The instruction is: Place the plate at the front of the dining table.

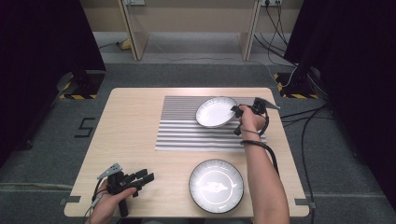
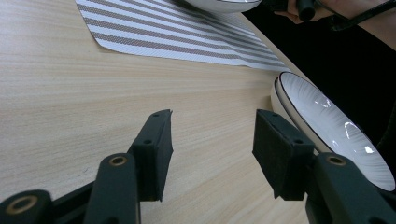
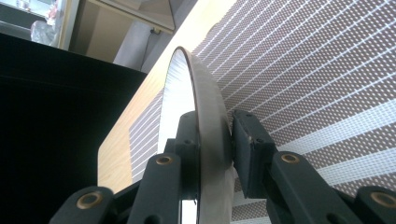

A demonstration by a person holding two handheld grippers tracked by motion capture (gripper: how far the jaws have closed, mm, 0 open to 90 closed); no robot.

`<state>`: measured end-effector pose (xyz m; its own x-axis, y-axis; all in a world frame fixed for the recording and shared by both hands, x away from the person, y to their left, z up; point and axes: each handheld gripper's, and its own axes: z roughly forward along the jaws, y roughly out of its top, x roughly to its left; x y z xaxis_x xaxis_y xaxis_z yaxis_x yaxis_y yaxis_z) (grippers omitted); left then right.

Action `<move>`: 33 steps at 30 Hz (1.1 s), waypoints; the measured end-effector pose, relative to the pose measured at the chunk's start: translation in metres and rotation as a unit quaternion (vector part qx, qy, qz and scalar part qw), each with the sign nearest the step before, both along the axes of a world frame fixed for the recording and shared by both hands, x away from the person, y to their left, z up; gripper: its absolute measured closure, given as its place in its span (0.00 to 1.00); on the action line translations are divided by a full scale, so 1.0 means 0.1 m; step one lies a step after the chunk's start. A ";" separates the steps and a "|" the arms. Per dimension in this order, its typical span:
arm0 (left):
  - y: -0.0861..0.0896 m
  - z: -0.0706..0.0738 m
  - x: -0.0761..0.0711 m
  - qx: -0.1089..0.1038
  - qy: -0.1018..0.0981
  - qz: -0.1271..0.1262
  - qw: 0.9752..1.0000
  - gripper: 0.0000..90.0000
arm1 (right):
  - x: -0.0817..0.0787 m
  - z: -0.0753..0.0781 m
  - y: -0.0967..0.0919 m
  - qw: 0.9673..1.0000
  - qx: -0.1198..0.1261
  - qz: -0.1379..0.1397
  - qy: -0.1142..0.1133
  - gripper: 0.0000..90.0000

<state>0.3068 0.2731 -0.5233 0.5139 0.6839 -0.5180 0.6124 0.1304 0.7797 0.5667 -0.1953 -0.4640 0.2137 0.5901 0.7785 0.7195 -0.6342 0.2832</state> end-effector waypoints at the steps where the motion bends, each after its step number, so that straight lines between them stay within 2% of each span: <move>1: 0.00 0.00 0.00 0.000 0.000 0.000 1.000 0.52 | 0.00 0.00 0.00 1.000 0.000 0.000 0.000 0.81; 5: -0.01 0.00 0.00 0.000 0.000 -0.001 1.000 0.52 | -0.01 -0.06 -0.03 1.000 0.001 -0.005 0.005 0.81; 20: -0.01 0.00 0.00 0.001 0.001 -0.002 1.000 0.52 | -0.02 -0.12 -0.06 1.000 -0.001 -0.010 0.013 0.83; 25: -0.01 -0.01 0.00 0.000 0.002 -0.003 1.000 0.52 | -0.03 -0.12 -0.09 1.000 -0.010 -0.014 0.021 0.82; 31: -0.03 -0.01 0.00 0.001 0.003 -0.004 1.000 0.52 | -0.05 -0.12 -0.18 0.998 -0.044 -0.034 0.014 0.77; 32: -0.03 -0.01 0.00 0.002 0.003 -0.004 1.000 0.52 | -0.06 -0.11 -0.21 0.998 -0.048 -0.035 0.013 0.80; 33: -0.03 -0.01 0.01 0.001 0.002 -0.004 1.000 0.52 | -0.07 -0.12 -0.22 0.999 -0.030 -0.033 0.010 0.78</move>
<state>0.3074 0.2702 -0.5246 0.5167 0.6811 -0.5187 0.6170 0.1238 0.7772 0.5599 -0.2174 -0.4762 0.2693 0.6189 0.7379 0.6825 -0.6632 0.3072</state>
